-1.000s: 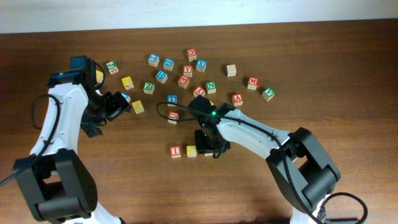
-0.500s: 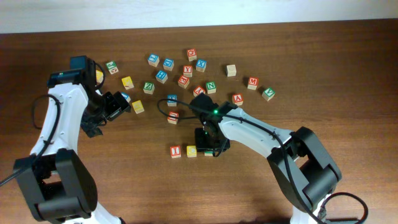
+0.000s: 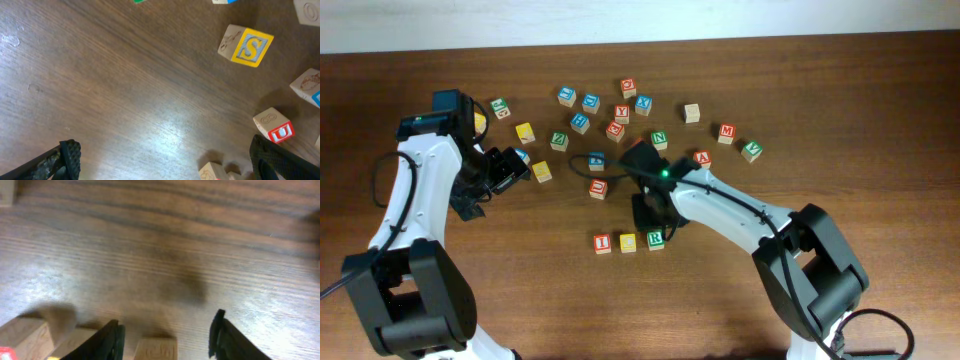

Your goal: Spell out ICRA

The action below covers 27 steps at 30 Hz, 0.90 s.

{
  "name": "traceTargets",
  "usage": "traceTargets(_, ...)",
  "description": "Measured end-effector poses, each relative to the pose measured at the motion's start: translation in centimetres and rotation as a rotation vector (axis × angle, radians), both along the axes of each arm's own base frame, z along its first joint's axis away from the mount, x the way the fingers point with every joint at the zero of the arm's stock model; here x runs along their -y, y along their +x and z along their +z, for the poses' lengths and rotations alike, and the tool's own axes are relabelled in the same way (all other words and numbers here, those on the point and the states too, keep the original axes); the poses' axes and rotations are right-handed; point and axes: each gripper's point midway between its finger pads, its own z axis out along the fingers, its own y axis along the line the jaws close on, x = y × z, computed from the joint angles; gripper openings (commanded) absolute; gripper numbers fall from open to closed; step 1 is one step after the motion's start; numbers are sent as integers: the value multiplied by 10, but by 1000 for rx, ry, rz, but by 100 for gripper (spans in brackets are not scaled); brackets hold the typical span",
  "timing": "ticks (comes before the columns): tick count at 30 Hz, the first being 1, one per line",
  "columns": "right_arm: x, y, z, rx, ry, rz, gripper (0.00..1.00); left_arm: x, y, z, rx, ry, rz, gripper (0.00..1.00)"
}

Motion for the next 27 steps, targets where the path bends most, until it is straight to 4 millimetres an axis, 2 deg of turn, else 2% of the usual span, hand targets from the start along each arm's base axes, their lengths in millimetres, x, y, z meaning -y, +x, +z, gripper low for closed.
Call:
traceTargets(2,0,12,26,11,-13,-8,54,0,0,0,1,0,0,99)
traceTargets(4,5,26,55,31,-18,-7,61,0,0,0,1,0,0,99)
traceTargets(5,8,37,70,54,-14,-12,72,0,0,0,1,0,0,99)
traceTargets(6,15,45,86,65,-16,-23,95,0,0,0,1,0,0,99)
traceTargets(7,21,54,101,83,-9,-38,98,0,0,0,0,0,0,99)
traceTargets(10,41,95,148,196,49,-112,98,0,0,0,0,0,0,99)
traceTargets(12,63,115,166,241,67,-176,98,0,0,0,0,0,0,99)
traceTargets(14,84,121,167,236,61,-223,98,0,0,0,0,0,0,99)
traceTargets(15,100,120,165,211,45,-256,98,0,0,0,0,0,0,99)
traceTargets(18,160,115,158,133,-4,-382,98,0,0,0,0,0,0,99)
traceTargets(20,203,105,153,66,-36,-476,98,0,0,0,0,0,0,99)
traceTargets(23,250,95,151,16,-54,-586,98,0,0,0,0,0,0,99)
traceTargets(27,279,93,151,10,-56,-655,98,0,0,0,1,1,0,99)
